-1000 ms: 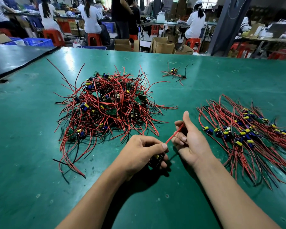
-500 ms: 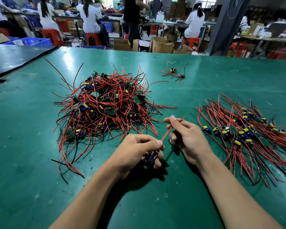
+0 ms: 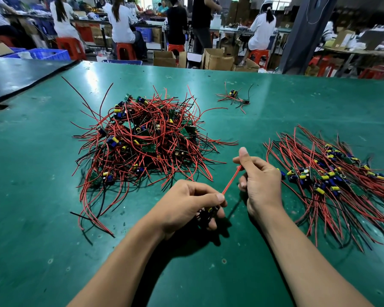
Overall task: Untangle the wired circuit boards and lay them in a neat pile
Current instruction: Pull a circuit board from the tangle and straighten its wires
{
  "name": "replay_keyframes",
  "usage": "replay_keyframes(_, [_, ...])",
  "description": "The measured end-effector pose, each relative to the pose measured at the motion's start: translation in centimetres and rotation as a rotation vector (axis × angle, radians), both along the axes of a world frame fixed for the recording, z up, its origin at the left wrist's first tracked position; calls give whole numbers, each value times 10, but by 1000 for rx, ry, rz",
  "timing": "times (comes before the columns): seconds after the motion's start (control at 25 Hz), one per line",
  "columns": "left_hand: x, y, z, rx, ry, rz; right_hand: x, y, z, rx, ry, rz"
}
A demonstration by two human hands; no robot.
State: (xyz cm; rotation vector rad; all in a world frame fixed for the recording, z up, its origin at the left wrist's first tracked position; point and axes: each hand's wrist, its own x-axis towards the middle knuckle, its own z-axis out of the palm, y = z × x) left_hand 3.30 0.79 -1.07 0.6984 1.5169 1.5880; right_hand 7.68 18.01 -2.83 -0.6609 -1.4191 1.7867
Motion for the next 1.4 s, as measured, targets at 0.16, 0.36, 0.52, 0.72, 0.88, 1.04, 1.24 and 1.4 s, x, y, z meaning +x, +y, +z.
replay_keyframes(0.16, [3, 2, -3, -44, 95, -15, -2, 2, 0, 17, -105, -46])
replay_keyframes(0.36, [5, 7, -7, -26, 68, 117, 3, 8, 10, -105, -133, -20])
replay_keyframes(0.52, [1, 13, -2, 59, -217, 280, 10, 5, 9, -45, -241, 24])
replay_keyframes(0.72, [-6, 14, 1, 62, -292, 307, 14, -14, 9, 276, -318, 7])
replay_keyframes(0.88, [-12, 12, -1, 210, -401, 273, 17, -42, 5, 676, -352, 174])
replay_keyframes(1.04, [-10, 16, -2, 238, -377, 209, 16, -49, 6, 831, -345, 197])
replay_keyframes(1.24, [-8, 14, -6, 70, 50, 496, 28, -3, 17, 1024, -875, -39])
replay_keyframes(1.4, [-9, 10, -9, -147, 462, 589, 27, -12, 15, 1161, -914, -12])
